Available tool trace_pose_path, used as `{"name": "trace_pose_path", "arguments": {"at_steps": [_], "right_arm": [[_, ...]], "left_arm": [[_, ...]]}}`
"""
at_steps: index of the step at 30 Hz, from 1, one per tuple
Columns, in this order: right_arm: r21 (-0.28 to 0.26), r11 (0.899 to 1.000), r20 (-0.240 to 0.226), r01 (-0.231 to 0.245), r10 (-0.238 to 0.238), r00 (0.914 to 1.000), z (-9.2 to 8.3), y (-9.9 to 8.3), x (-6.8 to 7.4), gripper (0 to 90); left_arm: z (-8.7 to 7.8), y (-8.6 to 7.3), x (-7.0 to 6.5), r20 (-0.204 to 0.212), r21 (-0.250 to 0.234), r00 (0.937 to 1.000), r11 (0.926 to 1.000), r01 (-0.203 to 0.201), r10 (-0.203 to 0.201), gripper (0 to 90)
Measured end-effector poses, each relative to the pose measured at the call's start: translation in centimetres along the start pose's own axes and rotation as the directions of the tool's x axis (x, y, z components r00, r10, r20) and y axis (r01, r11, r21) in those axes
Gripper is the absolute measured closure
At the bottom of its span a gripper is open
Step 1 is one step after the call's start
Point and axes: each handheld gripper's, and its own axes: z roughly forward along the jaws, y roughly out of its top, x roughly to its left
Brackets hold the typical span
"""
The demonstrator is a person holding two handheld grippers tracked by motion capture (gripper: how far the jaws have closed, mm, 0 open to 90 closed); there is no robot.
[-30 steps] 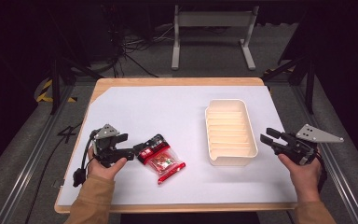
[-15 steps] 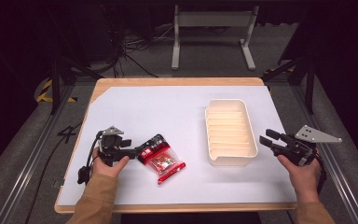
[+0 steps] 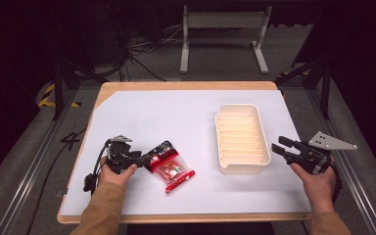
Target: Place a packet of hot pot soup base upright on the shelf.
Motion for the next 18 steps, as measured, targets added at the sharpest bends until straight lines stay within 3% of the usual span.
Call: {"name": "trace_pose_path", "arguments": {"at_steps": [4, 8, 16, 18], "right_arm": [[0.001, 1.0, -0.003, -0.004, 0.004, 1.0, 0.0, -0.1, 0.0, 55.9], [0.007, 1.0, 0.006, 0.003, -0.003, 1.0, 0.1, -0.1, 0.0, 55.9], [-0.005, 1.0, -0.01, 0.007, -0.007, 0.9999, 0.1, 0.2, 0.4, 56.1], [-0.005, 1.0, -0.01, 0.007, -0.007, 0.9999, 0.1, 0.2, 0.4, 56.1]], "left_arm": [[0.4, 0.0, -0.2, -0.002, 0.02, 0.9999, 0.9997, -0.011, 0.011, 50.1], [0.6, 0.0, -1.0, -0.045, 0.022, 0.9967, 0.9975, -0.066, 0.067, 63.1], [1.1, -0.2, -1.6, -0.082, 0.058, 0.9911, 0.9933, -0.1, 0.105, 84.7], [1.1, -0.2, -1.7, -0.081, 0.063, 0.9916, 0.9934, -0.095, 0.1, 86.1]]}}
